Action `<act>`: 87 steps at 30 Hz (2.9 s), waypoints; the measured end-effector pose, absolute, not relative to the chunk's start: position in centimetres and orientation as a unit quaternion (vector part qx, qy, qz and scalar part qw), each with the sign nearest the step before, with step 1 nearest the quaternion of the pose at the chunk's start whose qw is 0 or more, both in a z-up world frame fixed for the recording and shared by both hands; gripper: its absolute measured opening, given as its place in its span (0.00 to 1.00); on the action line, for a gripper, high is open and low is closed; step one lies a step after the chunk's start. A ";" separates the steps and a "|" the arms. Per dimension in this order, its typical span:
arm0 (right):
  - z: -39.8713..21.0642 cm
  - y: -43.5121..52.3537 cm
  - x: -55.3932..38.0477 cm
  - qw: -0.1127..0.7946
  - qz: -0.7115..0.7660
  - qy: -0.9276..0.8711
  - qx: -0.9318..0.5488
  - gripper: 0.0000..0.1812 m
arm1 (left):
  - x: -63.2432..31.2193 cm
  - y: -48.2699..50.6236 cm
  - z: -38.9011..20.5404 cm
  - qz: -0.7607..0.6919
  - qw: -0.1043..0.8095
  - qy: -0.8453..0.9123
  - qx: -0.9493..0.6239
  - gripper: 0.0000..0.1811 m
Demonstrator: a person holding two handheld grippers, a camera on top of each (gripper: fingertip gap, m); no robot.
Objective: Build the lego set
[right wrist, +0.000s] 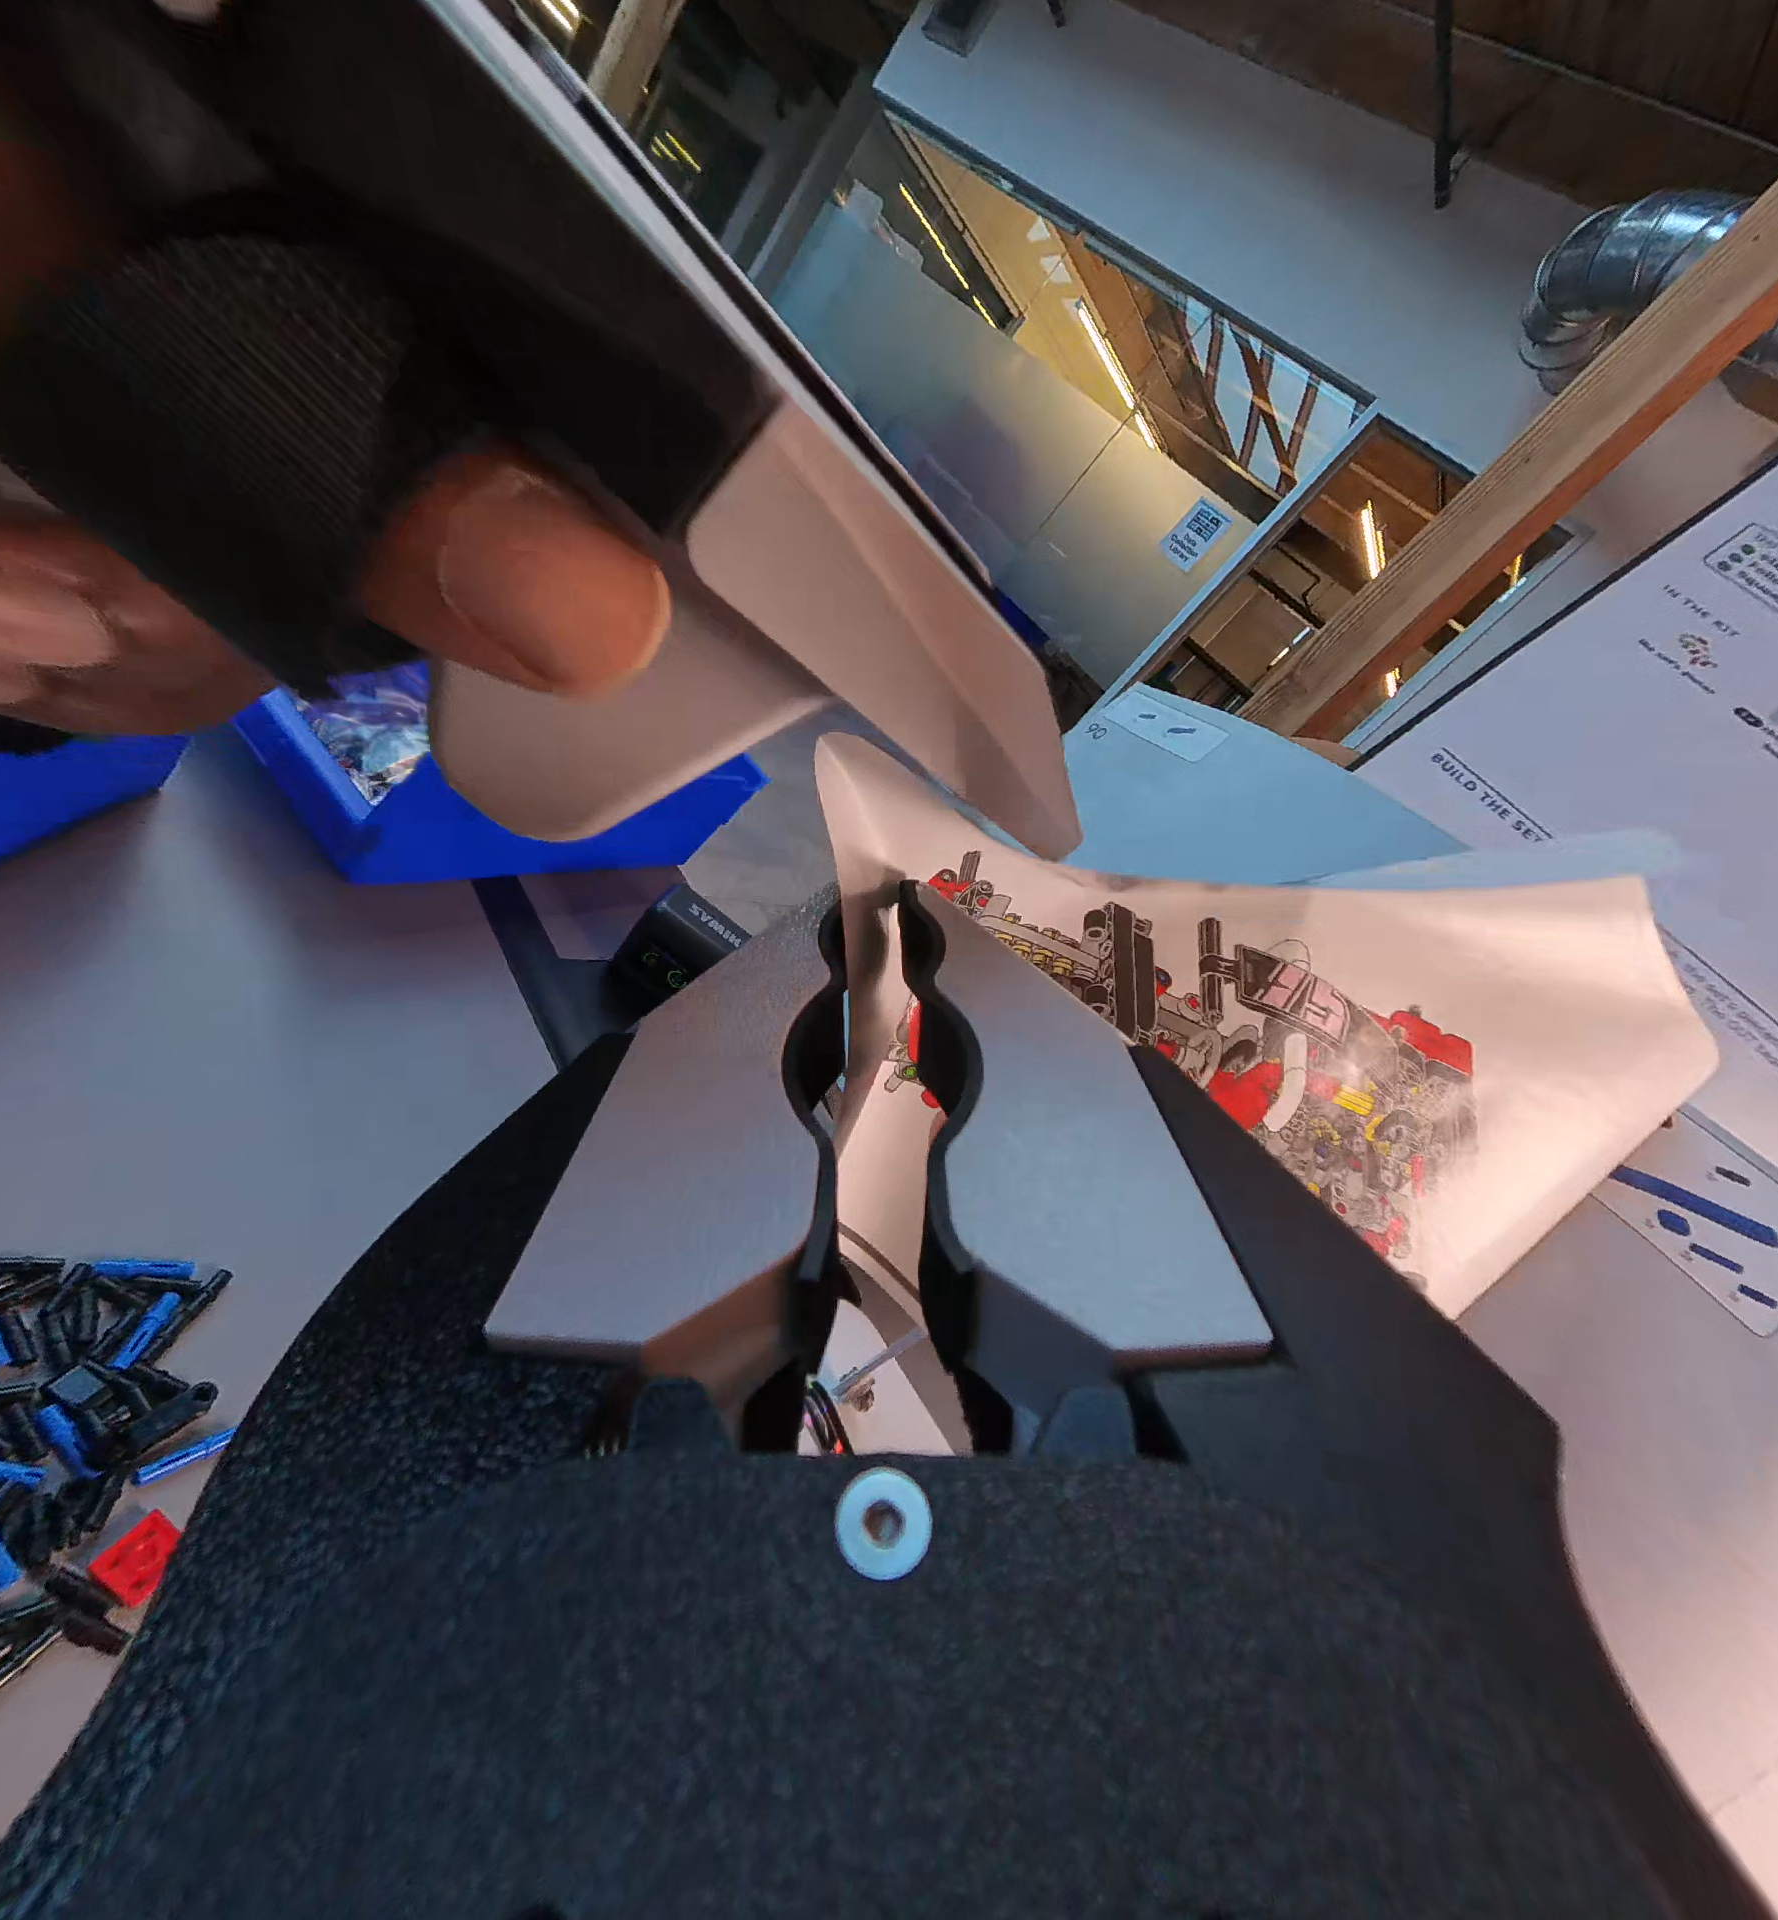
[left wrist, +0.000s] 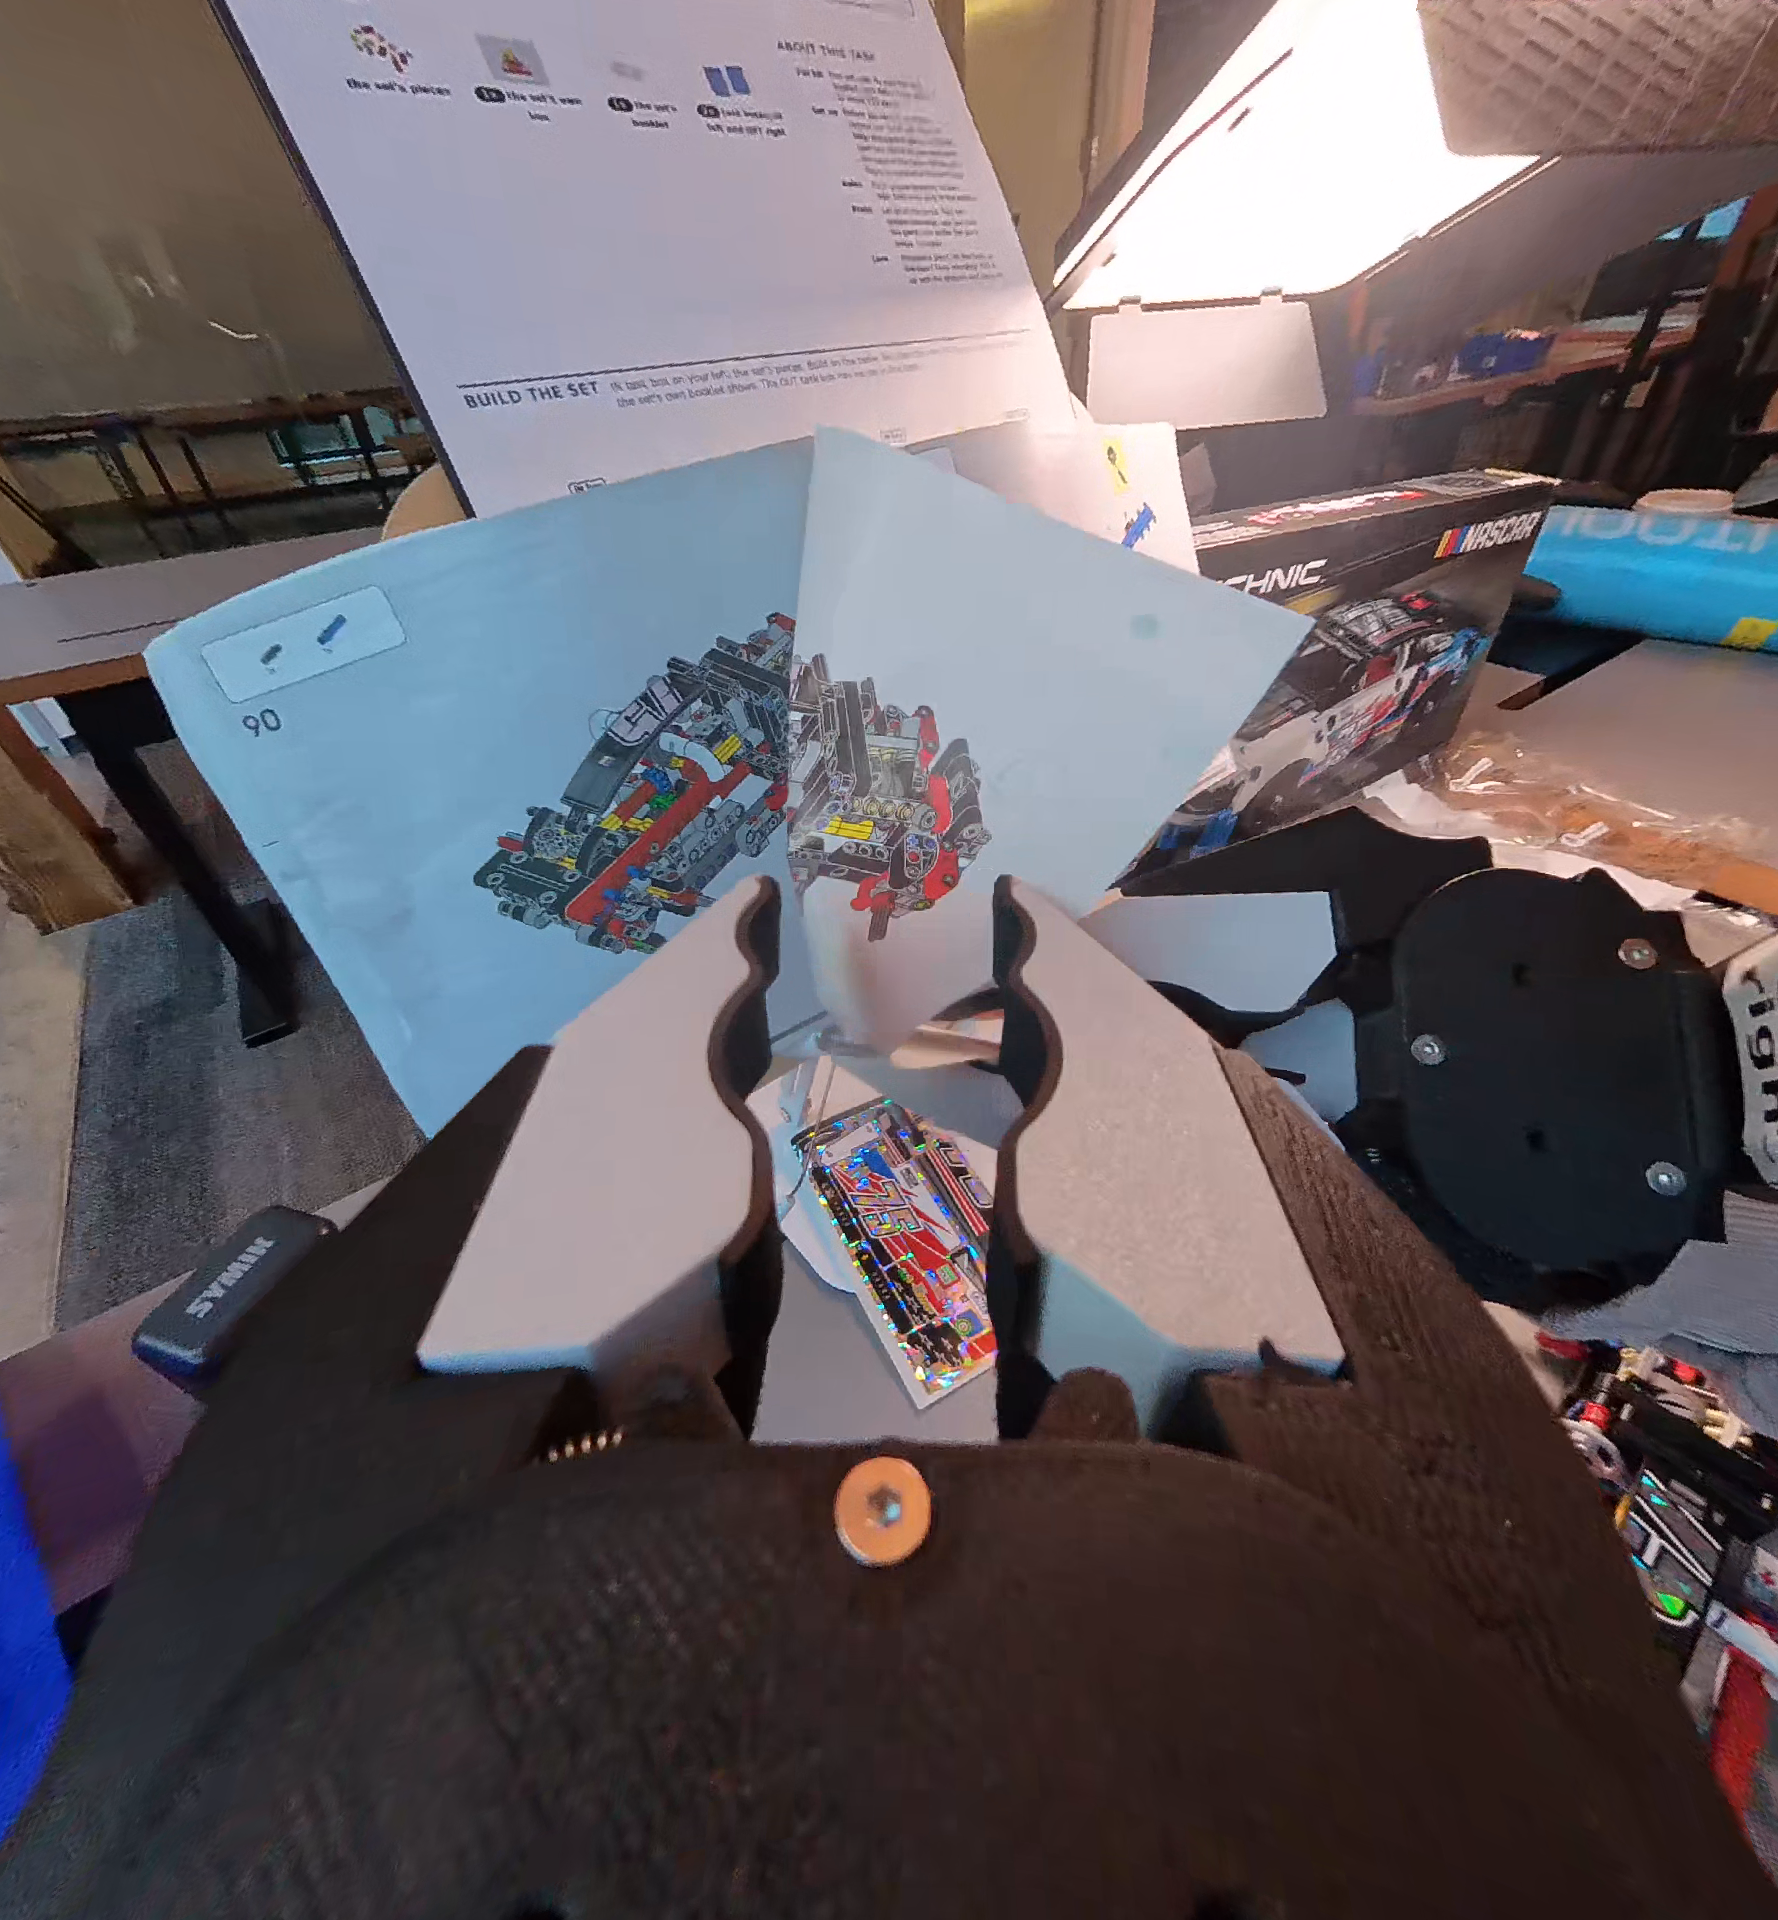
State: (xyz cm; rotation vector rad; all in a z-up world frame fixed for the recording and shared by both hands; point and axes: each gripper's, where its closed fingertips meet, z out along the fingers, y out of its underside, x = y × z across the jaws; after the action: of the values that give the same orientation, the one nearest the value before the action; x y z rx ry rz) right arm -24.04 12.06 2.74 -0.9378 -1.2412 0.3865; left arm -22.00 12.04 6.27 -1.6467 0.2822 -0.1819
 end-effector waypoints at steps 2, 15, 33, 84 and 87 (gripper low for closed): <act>2.8 12.0 -24.0 0.698 0.172 -0.556 -0.418 0.01 | -21.5 11.3 6.2 -0.100 0.665 0.144 -0.726 0.25; 2.5 10.9 -23.4 0.723 0.141 -0.563 -0.376 0.03 | -24.0 14.1 5.1 -0.081 0.654 0.111 -0.744 0.00; 1.1 26.3 -17.7 0.619 -0.105 -0.671 -0.394 0.17 | -34.5 20.3 5.3 -0.058 0.675 -0.039 -0.734 0.08; 0.6 27.4 -19.6 0.604 -0.097 -0.660 -0.437 0.09 | -26.5 22.3 -8.4 -0.473 0.634 -0.343 -0.506 0.03; 0.5 27.5 -19.7 0.599 -0.102 -0.663 -0.438 0.09 | -26.4 21.8 -8.0 -0.470 0.646 -0.353 -0.486 0.01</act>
State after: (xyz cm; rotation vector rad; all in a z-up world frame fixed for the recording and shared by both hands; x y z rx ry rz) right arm -19.67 27.46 0.52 -1.0147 -1.5363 -0.2368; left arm -26.38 21.79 -7.98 -1.1063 -0.8025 -1.0702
